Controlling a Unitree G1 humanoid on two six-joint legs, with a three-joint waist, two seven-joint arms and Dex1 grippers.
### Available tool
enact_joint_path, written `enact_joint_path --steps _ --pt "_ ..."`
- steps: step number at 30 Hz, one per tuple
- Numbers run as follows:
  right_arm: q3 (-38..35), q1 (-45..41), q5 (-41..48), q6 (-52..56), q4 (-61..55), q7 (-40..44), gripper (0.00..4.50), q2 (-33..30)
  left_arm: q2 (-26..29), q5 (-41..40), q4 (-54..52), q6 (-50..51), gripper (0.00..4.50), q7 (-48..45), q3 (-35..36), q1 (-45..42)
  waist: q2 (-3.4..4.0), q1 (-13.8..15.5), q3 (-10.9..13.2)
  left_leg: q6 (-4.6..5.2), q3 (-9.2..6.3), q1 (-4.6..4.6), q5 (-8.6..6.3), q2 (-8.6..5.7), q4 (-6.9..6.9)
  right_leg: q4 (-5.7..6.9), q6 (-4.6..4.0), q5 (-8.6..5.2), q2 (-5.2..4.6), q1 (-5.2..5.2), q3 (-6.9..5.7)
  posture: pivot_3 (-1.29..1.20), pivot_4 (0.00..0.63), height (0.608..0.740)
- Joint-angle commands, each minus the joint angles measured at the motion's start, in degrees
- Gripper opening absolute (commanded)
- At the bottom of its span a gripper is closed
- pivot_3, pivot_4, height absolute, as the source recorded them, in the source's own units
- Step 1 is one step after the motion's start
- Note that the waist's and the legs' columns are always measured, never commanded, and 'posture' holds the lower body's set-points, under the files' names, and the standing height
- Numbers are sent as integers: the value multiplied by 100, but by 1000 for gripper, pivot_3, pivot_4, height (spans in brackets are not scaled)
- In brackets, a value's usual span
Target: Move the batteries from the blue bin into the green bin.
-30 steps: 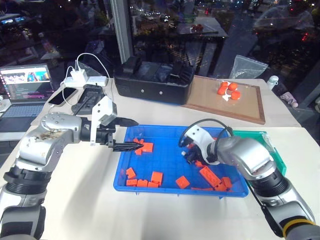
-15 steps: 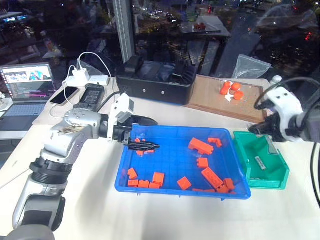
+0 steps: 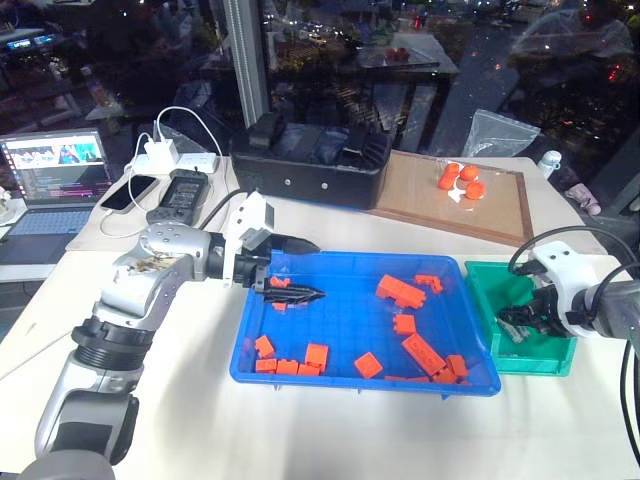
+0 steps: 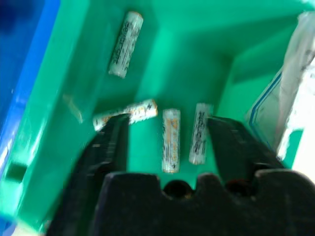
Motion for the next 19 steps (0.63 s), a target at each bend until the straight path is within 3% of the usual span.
enact_joint_path --steps 1,5,8,13,19 --pt "-654 -106 -3 -790 95 315 4465 -305 123 215 -58 -206 4500 206 166 86 5 -9 -1 0 2 1 0 -2 -2 0 0 0 -1 -1 2 0 150 740" --pt "-1725 -329 359 -2080 230 752 4465 35 -8 290 68 -419 4500 770 588 149 8 -14 2 0 1 1 0 -1 -3 1 1 1 1 -1 1 0 150 740" --pt "-2314 -40 928 -2997 -269 1616 4465 393 -38 25 -9 -460 4500 952 1065 400 6 -26 2 0 -5 3 0 4 -4 -2 1 1 6 5 -3 0 150 740" --pt "-2536 651 1132 -3416 -733 1837 4465 718 -64 183 -107 -283 4500 1492 1199 772 8 -5 1 1 -7 13 -1 4 -3 1 2 1 4 20 -5 0 150 740" --pt "-2291 1242 936 -3738 -778 1747 4465 867 -105 93 -64 -95 4500 1689 1129 1088 7 21 1 0 -3 15 -1 1 11 -3 16 9 -13 36 -6 0 150 740"
